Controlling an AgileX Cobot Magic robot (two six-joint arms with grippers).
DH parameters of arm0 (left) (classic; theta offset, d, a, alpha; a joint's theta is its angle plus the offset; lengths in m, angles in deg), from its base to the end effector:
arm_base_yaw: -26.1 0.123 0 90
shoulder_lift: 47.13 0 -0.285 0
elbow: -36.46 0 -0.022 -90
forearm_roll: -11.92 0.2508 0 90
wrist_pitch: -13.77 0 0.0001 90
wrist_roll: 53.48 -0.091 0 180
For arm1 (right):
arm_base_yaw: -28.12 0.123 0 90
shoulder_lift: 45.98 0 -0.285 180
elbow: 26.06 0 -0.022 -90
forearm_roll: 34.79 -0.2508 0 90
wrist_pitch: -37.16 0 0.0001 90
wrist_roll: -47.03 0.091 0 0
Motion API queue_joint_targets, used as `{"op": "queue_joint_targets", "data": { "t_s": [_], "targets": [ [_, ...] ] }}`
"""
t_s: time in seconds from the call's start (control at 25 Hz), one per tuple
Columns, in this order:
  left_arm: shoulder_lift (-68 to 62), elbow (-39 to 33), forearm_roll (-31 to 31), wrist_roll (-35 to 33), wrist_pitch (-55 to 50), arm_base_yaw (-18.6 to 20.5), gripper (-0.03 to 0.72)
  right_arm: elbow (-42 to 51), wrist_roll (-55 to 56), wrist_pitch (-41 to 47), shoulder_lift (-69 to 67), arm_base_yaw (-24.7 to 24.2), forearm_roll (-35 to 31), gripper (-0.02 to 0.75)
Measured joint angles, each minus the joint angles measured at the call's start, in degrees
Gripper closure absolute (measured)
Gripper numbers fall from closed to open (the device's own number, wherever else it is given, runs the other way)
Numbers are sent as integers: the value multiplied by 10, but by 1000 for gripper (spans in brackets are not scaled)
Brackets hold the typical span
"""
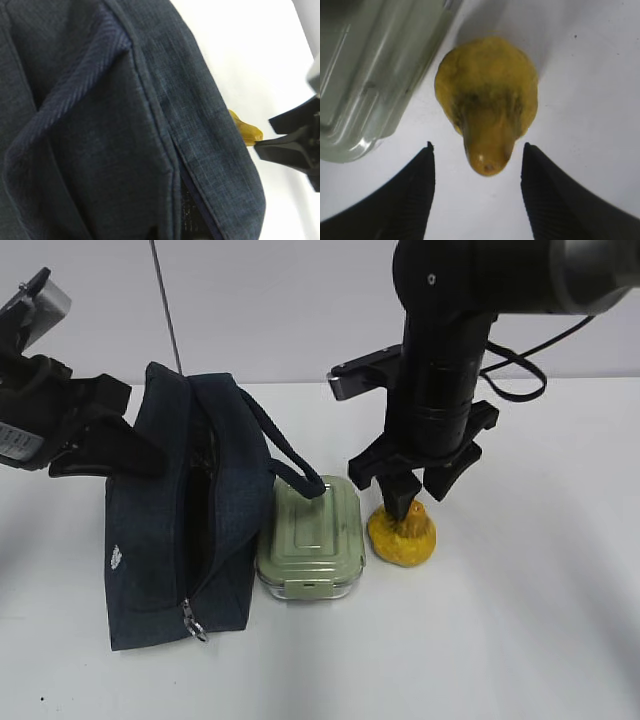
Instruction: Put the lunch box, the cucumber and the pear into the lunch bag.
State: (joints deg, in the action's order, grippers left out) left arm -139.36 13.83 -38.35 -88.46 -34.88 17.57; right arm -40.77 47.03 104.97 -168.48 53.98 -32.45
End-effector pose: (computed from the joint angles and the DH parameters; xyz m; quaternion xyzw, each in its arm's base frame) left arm 0.2731 -0.0941 0.2574 0.1166 0.9181 -0.3167 0.2078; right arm 0.3665 0.1738 0.2170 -0.2304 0.9722 -0.0101 0.0417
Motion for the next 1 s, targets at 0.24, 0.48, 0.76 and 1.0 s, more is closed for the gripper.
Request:
{"op": "queue_joint_targets", "data": {
  "t_s": [0.24, 0.48, 0.76, 1.0],
  "targets": [
    [0, 0, 0, 0, 0, 0, 687, 0, 0, -17, -47, 0, 14, 319],
    [0, 0, 0, 0, 0, 0, 686, -2, 0, -21, -55, 0, 26, 440],
    [0, 0, 0, 0, 0, 0, 686, -19, 0, -11, -59, 0, 33, 489],
    [0, 0, 2, 0, 0, 0, 686, -89, 0, 17, -63, 0, 68, 496]
  ]
}}
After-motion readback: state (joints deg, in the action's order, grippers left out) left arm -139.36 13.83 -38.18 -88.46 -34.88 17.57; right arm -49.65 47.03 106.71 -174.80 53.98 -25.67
